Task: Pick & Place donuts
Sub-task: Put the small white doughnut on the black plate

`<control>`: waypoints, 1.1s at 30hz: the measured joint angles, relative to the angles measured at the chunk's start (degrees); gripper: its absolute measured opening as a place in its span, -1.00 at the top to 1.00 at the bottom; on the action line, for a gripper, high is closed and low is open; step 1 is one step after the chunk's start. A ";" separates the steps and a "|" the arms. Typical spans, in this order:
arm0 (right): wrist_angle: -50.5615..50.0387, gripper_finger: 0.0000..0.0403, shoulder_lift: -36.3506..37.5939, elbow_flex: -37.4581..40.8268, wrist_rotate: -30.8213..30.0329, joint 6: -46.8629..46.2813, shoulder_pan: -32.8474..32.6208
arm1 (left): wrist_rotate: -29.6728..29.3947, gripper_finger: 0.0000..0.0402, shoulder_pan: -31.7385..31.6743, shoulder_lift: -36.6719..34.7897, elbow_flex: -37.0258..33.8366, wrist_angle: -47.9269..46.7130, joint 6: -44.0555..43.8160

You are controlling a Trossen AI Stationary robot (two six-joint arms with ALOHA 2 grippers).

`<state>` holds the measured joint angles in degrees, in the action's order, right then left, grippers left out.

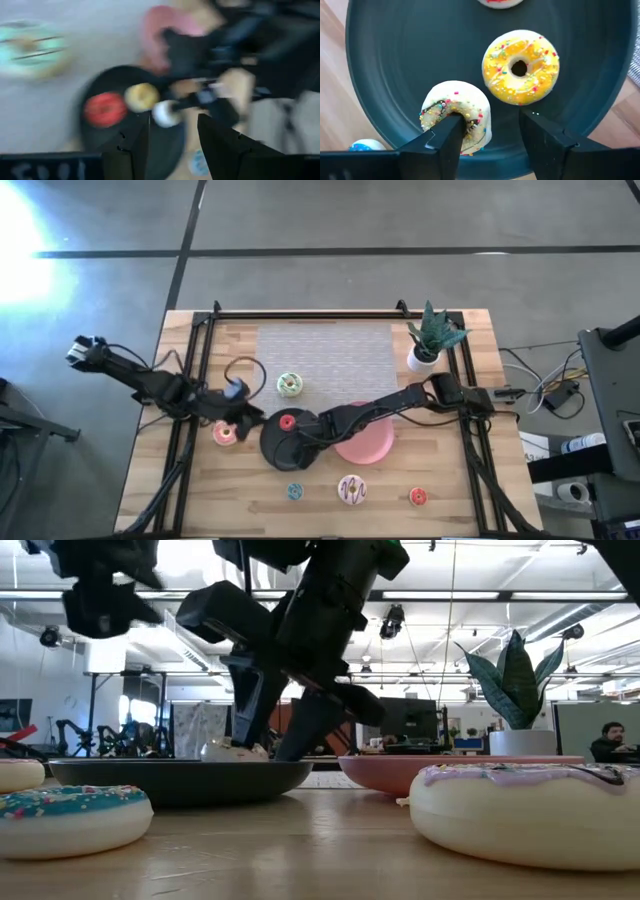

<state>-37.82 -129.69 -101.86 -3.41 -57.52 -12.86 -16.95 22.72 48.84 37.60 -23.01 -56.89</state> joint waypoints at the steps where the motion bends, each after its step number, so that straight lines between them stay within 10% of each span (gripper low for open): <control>1: 0.00 0.09 0.00 0.00 -0.01 0.27 -0.02 | 0.01 0.30 1.03 0.78 -1.99 5.69 0.88; 11: 0.24 0.09 0.09 0.00 0.17 1.12 -0.02 | -0.06 0.30 5.50 14.30 -18.59 47.40 0.20; 33: 0.90 0.09 0.51 0.02 0.43 2.19 -0.08 | -3.66 0.38 5.39 39.78 -6.22 46.84 10.37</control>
<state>-36.92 -129.18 -101.84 -2.98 -55.33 -12.94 -20.61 28.11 88.62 31.38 23.83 -46.52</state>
